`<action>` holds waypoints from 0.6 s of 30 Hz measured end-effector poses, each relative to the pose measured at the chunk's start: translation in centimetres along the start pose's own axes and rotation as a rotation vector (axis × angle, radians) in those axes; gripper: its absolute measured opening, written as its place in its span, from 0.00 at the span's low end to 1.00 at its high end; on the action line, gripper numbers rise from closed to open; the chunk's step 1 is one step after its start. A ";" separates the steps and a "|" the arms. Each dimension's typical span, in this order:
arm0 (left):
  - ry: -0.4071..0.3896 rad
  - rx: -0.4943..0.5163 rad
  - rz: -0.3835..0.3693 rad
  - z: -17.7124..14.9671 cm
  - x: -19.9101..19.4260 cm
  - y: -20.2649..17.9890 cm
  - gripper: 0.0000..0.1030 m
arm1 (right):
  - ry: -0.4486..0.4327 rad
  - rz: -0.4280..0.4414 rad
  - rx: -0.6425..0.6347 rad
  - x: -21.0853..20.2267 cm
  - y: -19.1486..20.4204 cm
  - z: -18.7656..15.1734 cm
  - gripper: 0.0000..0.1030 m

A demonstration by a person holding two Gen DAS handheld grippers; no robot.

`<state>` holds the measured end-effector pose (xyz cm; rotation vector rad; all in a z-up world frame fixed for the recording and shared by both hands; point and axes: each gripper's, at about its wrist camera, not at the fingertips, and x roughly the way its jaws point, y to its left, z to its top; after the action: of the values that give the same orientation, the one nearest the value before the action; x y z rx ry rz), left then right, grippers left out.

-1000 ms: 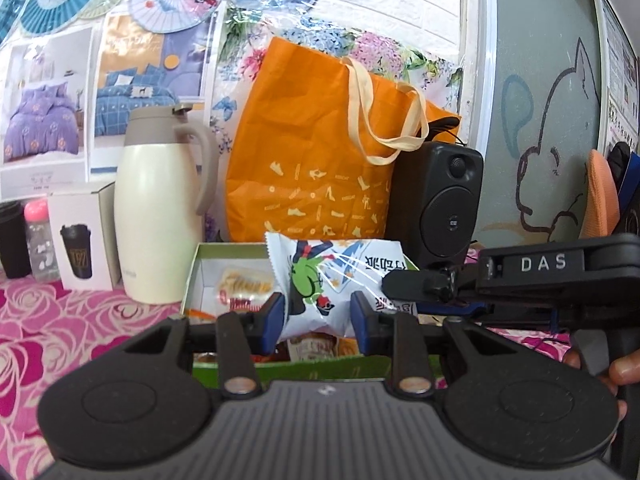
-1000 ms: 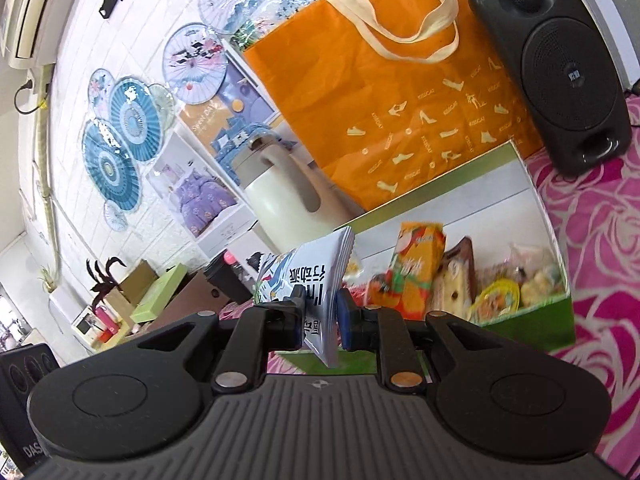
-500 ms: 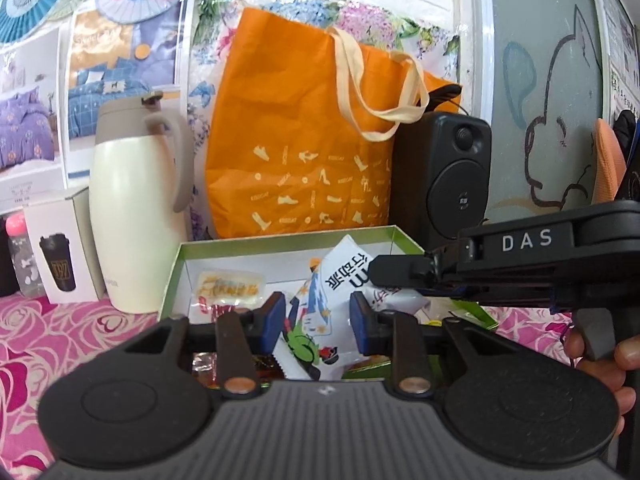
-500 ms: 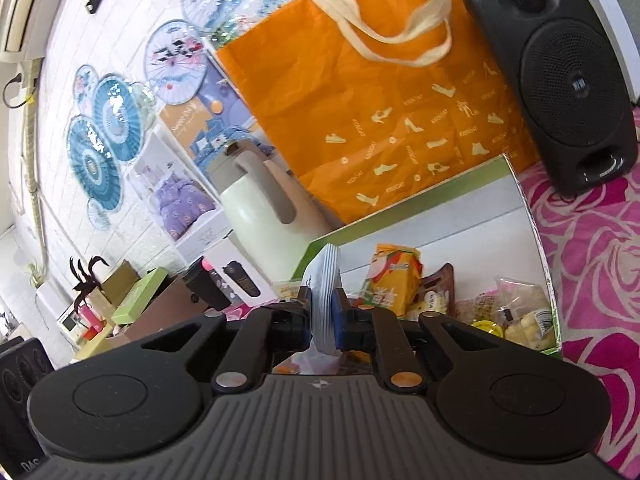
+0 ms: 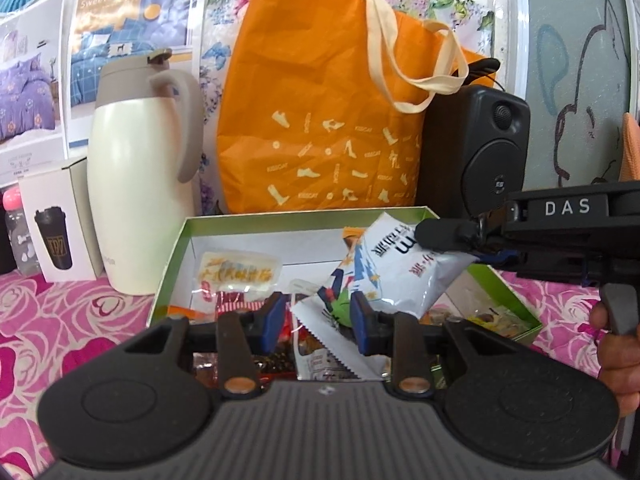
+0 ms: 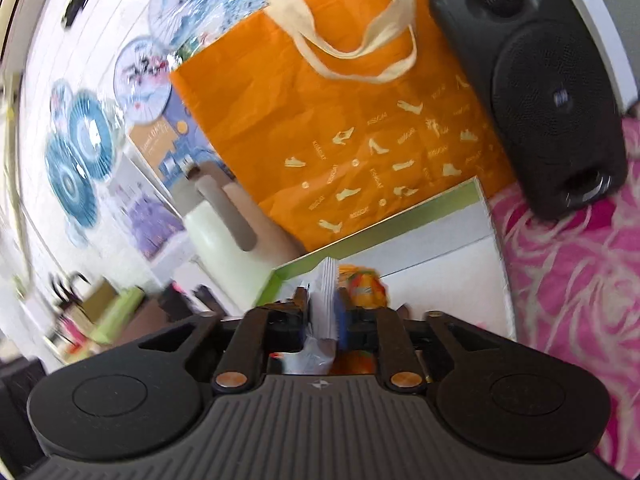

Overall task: Organize snacks
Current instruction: 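Open both grippers to drop the white snack bag into the box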

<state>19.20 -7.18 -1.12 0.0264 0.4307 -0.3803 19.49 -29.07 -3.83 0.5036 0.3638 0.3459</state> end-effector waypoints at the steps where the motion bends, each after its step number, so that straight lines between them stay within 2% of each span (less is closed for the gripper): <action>1: -0.002 0.002 0.005 -0.1 0.0 0.0 0.31 | -0.023 -0.027 -0.031 0.0 0.1 0.0 0.45; 3: -0.013 0.003 0.014 -0.1 -0.1 0.0 0.49 | -0.058 -0.059 -0.080 -0.1 0.3 0.0 0.65; 5: -0.022 0.011 0.033 0.0 -0.1 -0.1 0.53 | -0.082 -0.079 -0.086 -0.2 0.0 0.2 0.81; 6: -0.023 0.017 0.045 -0.1 -0.1 -0.1 0.56 | -0.085 -0.091 -0.084 -0.1 -0.2 0.3 0.84; 10: -0.025 0.017 0.079 0.0 -0.1 -0.1 0.63 | -0.093 -0.135 -0.079 -0.3 -0.5 0.2 0.86; 13: -0.024 0.013 0.114 0.1 -0.3 0.0 0.67 | -0.124 -0.159 -0.046 -1.3 -0.4 -0.2 1.00; 18: -0.048 0.013 0.195 0.0 -2.1 -0.1 0.77 | -0.231 -0.209 -0.035 -4.2 1.6 -1.3 1.00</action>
<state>17.43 -6.54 -0.27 0.0713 0.3744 -0.1917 14.88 -28.95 -3.01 0.4617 0.1830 0.0900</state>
